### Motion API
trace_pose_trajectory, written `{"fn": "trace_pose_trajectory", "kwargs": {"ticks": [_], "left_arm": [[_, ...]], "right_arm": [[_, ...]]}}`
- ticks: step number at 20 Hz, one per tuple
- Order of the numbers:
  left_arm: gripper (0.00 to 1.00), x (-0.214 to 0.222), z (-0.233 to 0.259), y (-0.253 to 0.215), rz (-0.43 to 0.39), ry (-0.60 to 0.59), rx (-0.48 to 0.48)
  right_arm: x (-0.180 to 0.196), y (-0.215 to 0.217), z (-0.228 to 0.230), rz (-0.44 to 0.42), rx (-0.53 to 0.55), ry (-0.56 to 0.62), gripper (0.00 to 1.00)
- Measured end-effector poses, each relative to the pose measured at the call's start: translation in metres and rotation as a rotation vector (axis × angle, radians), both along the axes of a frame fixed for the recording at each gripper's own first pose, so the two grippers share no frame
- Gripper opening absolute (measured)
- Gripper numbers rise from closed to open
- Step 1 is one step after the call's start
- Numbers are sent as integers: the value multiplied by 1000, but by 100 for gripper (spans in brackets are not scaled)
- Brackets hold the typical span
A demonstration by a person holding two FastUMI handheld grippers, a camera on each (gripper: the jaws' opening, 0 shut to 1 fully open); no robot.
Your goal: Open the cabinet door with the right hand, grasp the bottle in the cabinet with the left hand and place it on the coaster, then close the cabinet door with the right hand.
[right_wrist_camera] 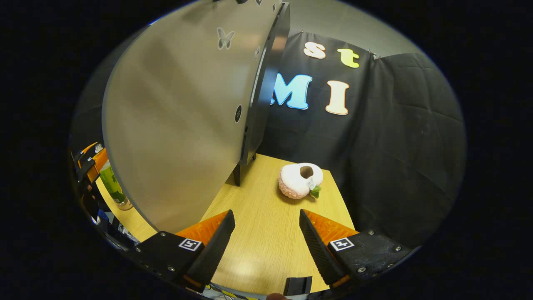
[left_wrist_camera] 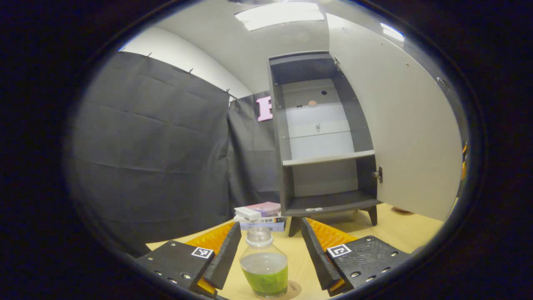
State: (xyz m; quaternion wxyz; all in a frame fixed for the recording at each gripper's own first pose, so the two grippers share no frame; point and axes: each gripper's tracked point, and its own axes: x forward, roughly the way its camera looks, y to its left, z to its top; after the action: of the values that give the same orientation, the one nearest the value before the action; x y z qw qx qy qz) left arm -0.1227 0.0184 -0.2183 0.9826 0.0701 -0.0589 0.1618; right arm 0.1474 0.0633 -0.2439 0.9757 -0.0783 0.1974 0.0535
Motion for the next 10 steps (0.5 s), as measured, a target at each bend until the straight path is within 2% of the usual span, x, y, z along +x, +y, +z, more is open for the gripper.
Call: {"fn": "trace_pose_trajectory", "kwargs": {"ticks": [4, 7, 8, 10], "left_arm": [[83, 5, 53, -8, -34, -22, 39], [83, 11, 98, -18, -62, -34, 77], [86, 9, 112, -24, -75, -37, 94], [83, 3, 148, -34, -94, -53, 130]], "right_arm": [[0, -4, 14, -18, 44, -8, 96], [2, -9, 43, -32, 89, -50, 96], [3, -14, 55, -39, 95, -68, 96], [3, -17, 73, -25, 114, -83, 96]]}}
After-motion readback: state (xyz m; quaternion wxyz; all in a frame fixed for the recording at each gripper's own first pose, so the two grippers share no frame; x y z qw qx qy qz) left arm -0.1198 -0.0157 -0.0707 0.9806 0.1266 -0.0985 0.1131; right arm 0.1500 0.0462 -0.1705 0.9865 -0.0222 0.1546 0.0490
